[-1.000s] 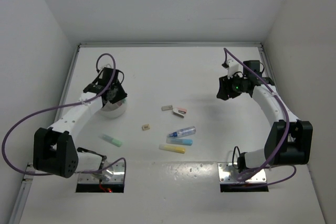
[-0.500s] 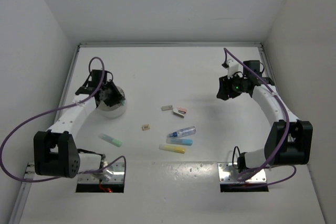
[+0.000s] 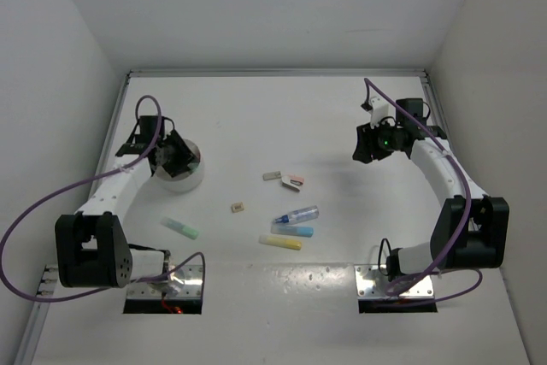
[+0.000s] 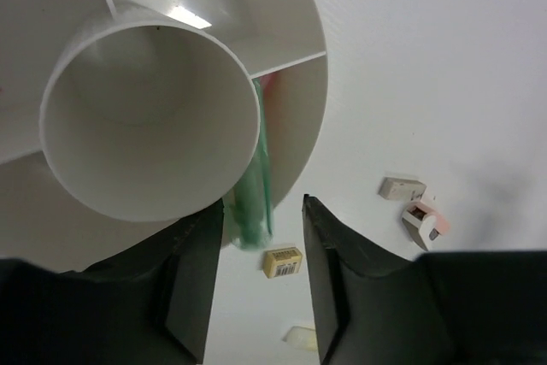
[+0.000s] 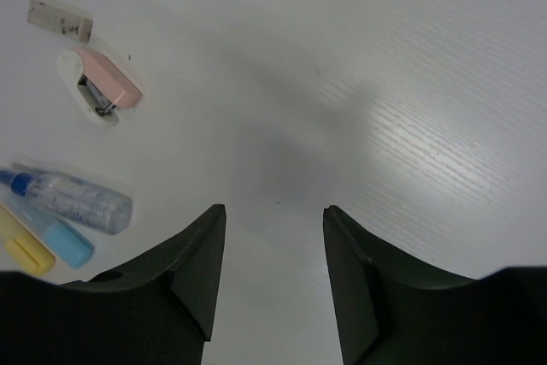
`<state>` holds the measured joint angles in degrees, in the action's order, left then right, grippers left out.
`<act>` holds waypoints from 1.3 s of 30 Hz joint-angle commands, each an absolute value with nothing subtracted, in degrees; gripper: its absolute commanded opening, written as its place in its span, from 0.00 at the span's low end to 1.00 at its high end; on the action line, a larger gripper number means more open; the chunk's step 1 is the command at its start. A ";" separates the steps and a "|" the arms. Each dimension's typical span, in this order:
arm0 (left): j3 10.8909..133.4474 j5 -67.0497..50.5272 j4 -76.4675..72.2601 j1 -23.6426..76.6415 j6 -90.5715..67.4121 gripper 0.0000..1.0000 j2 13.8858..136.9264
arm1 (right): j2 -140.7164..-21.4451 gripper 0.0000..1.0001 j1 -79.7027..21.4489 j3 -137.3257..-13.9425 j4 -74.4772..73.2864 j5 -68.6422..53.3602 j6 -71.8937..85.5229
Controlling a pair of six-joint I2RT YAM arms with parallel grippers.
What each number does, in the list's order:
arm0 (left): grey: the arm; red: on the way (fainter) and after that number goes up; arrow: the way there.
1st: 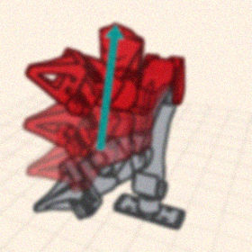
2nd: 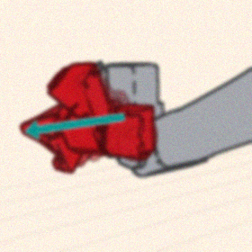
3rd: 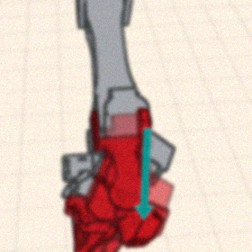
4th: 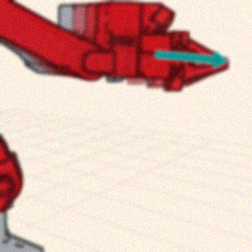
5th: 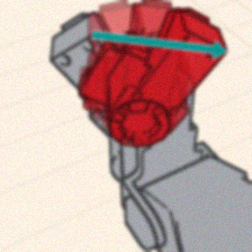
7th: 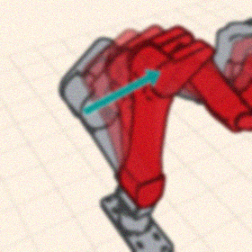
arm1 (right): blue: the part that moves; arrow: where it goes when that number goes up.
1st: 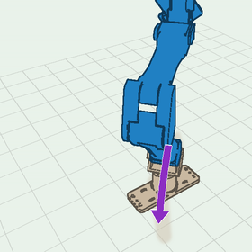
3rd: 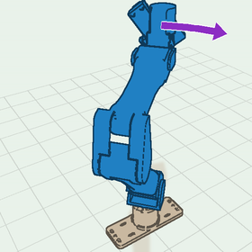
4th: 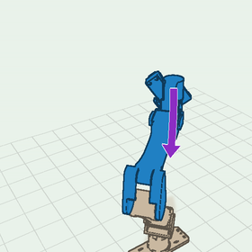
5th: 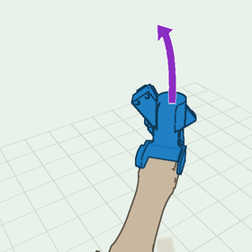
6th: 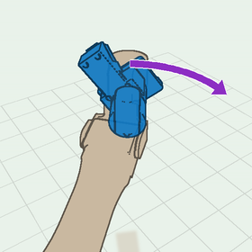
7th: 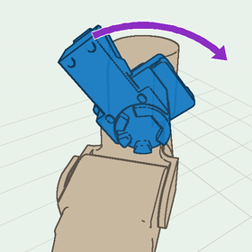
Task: Sort the stationery into containers
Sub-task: Place the stationery in the storage box, then pick up the stationery from the center of the board.
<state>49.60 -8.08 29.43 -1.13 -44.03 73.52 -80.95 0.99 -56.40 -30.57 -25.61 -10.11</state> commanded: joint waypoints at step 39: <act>43.59 18.72 26.72 43.07 -58.45 0.61 86.21 | -79.10 0.51 1.05 -58.27 -29.97 -26.63 -10.37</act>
